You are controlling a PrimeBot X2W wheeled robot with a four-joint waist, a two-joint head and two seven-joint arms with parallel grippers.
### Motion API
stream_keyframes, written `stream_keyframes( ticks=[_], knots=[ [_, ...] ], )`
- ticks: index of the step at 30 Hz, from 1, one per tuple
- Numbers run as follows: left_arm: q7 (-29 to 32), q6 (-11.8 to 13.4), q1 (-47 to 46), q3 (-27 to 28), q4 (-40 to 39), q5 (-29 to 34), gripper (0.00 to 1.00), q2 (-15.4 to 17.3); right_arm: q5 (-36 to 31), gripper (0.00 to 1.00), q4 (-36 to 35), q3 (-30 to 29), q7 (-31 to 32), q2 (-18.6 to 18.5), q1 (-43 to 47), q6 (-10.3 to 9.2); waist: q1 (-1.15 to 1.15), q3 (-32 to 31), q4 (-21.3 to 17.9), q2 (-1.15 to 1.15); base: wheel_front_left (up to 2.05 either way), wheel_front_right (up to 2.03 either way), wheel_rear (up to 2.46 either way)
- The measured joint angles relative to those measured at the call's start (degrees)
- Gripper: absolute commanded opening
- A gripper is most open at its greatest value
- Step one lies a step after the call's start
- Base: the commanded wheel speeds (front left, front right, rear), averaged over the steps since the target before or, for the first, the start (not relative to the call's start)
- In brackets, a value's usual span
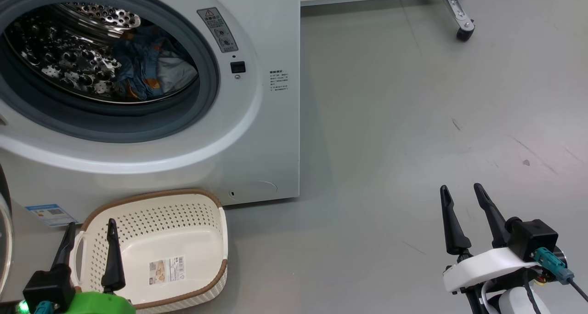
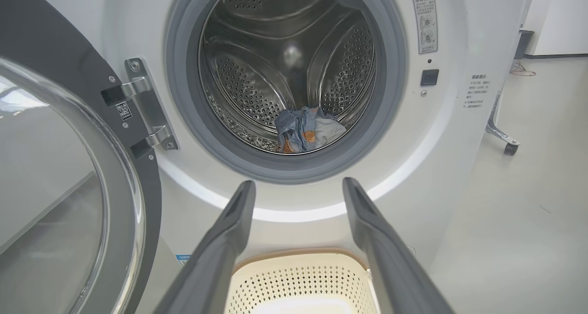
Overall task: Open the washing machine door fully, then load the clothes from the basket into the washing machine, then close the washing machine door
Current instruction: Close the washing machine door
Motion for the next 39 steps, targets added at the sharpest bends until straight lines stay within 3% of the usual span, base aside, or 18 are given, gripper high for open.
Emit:
stream_keyframes(
  ticks=[22,39],
  knots=[
    [0.0,0.48,-0.09,1.3,-1.07,-0.02,1.0,-0.15,0.0,1.0,0.12,-0.38,0.0,0.12,-0.01,0.0,0.0,-0.2,0.38,0.0,-1.29,1.29,0.0],
    [0.0,0.48,0.16,0.65,-1.37,-0.08,1.0,-0.22,-0.44,1.0,0.15,-0.45,0.0,0.01,0.01,0.0,0.0,-1.24,1.0,0.0,-0.68,0.68,0.0]
  ],
)
